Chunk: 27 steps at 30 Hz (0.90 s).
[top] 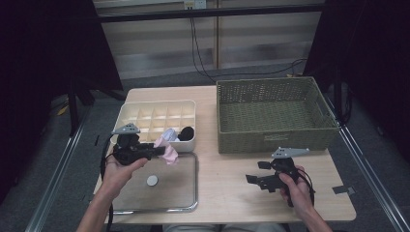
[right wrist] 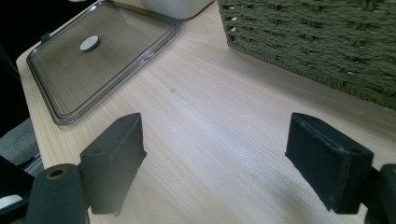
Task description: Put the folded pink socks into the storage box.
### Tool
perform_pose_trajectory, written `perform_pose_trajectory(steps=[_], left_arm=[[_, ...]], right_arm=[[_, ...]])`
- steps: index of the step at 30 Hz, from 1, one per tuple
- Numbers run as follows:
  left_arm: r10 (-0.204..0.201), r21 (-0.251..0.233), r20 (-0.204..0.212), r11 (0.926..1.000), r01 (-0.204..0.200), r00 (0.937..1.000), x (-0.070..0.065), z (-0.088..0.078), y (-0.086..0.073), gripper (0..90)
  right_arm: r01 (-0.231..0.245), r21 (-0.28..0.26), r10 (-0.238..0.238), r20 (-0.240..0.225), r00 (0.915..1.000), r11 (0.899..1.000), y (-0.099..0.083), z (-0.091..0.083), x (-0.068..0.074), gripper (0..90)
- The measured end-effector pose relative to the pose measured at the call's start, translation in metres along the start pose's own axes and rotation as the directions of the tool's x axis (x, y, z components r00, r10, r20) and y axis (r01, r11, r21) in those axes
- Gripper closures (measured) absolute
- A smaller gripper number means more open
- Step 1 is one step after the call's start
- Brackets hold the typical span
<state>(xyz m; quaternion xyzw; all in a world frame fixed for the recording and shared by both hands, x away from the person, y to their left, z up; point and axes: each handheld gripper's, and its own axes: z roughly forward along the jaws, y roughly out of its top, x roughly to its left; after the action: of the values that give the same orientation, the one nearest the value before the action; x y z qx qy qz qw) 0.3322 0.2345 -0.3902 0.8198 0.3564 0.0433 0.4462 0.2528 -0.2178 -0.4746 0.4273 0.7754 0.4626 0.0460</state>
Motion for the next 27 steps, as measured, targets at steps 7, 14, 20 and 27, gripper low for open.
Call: perform_pose_trajectory(steps=[7,14,20,27], left_arm=[[-0.012,0.002,-0.032,0.9999,0.012,0.9994,0.010,-0.008,0.005,69.5],[-0.037,0.012,-0.068,0.9992,0.038,0.9970,0.022,-0.015,0.008,69.5],[-0.038,0.022,-0.107,0.9990,0.040,0.9936,0.030,-0.024,0.011,69.5],[-0.068,0.017,-0.142,0.9973,0.071,0.9875,0.048,-0.032,0.014,69.5]], right_arm=[[0.012,0.006,-0.012,0.007,0.9999,1.000,0.000,0.002,0.002,19.1],[0.010,0.003,-0.010,0.006,0.9999,1.000,0.000,0.002,0.001,19.0],[0.015,0.004,-0.015,0.023,0.9996,1.000,-0.001,0.003,0.001,19.0],[0.020,0.001,-0.020,0.017,0.9997,1.000,-0.001,0.003,0.001,17.8]])
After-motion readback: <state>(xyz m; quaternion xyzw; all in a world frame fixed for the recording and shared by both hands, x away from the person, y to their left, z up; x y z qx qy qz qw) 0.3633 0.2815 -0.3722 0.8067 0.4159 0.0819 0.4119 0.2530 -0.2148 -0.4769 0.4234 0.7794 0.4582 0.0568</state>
